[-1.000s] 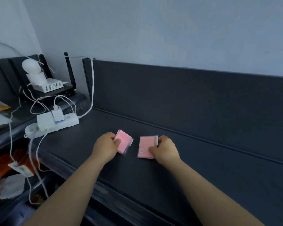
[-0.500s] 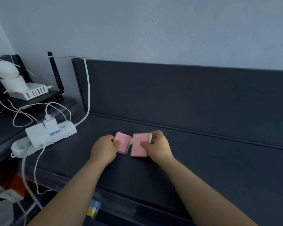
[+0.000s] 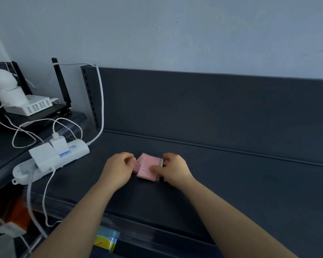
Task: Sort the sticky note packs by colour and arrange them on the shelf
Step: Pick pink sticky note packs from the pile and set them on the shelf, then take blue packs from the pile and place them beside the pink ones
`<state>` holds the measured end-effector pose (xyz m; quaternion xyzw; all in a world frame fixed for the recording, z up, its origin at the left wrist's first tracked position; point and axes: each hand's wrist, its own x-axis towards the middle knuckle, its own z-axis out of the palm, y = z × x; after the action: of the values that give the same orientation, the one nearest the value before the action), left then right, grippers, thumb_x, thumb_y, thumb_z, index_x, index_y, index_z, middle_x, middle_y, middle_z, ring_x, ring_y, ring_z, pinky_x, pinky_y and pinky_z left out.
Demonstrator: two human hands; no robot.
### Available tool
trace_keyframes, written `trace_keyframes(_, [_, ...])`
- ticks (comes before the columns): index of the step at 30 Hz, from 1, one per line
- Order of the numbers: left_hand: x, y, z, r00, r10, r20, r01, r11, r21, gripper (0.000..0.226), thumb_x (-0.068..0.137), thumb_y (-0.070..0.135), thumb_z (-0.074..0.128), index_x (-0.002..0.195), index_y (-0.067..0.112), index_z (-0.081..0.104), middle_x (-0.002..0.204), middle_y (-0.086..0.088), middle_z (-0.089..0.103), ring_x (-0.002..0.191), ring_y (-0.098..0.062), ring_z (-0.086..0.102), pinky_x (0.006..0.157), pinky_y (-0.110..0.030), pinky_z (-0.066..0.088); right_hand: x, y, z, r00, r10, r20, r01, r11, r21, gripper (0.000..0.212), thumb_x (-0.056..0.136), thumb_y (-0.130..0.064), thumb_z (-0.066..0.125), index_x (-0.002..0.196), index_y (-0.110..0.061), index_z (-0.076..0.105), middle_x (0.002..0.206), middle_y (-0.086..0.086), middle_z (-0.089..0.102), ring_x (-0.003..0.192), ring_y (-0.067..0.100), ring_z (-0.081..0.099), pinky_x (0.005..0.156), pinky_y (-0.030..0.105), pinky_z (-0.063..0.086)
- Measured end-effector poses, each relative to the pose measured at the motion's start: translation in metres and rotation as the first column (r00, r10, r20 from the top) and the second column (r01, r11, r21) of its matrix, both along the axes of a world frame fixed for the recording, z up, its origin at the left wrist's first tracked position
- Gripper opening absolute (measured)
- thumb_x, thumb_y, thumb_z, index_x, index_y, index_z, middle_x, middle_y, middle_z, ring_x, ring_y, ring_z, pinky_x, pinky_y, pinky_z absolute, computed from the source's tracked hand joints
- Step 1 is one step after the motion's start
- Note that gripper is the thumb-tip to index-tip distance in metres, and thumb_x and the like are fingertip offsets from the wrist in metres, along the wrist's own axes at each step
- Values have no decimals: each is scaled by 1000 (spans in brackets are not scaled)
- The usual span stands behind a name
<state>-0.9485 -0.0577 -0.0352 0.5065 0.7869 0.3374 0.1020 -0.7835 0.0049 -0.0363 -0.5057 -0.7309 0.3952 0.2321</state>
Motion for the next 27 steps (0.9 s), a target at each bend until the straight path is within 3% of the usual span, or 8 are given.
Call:
trace_keyframes(2, [3,-4,4,999,8,-38,-7,1000,24,31,96,26,55,123,16,64,117,-1,65,100,-14,59,85,-23,41,8,-4,4,995,18,97,-29,993,114,42,85,-38,67,116,-12,56,120,6,52,87,17,56,64,21,43])
trace_keyframes(5, [18,-9,13,988,-17,-151,32,995,97,31,95,26,54,123,18,64,112,0,63,98,-16,60,83,-29,46,31,-13,13,968,10,251,-85,953,290,50,95,-38,54,137,-13,47,137,4,47,116,21,53,91,30,46])
trace_keyframes(8, [46,-11,24,969,-95,-228,134,978,162,32,96,25,52,125,16,63,117,0,62,105,-18,58,84,-29,46,59,-22,22,949,-44,313,-92,909,406,39,98,-32,47,127,-7,52,131,5,53,113,23,54,93,35,47])
trace_keyframes(20, [184,-5,38,857,-388,-340,453,881,136,41,97,38,47,132,19,57,128,5,58,117,-17,52,94,-29,42,206,-64,33,847,-378,374,165,855,491,37,97,-33,47,123,-7,53,126,4,57,114,23,53,91,38,48])
trace_keyframes(27, [283,-8,44,780,-525,-340,591,797,126,42,99,40,44,136,22,52,129,8,56,119,-14,49,95,-28,40,310,-95,32,789,-495,363,271,812,518,48,98,-36,46,143,-19,41,146,-7,44,133,14,41,101,26,37])
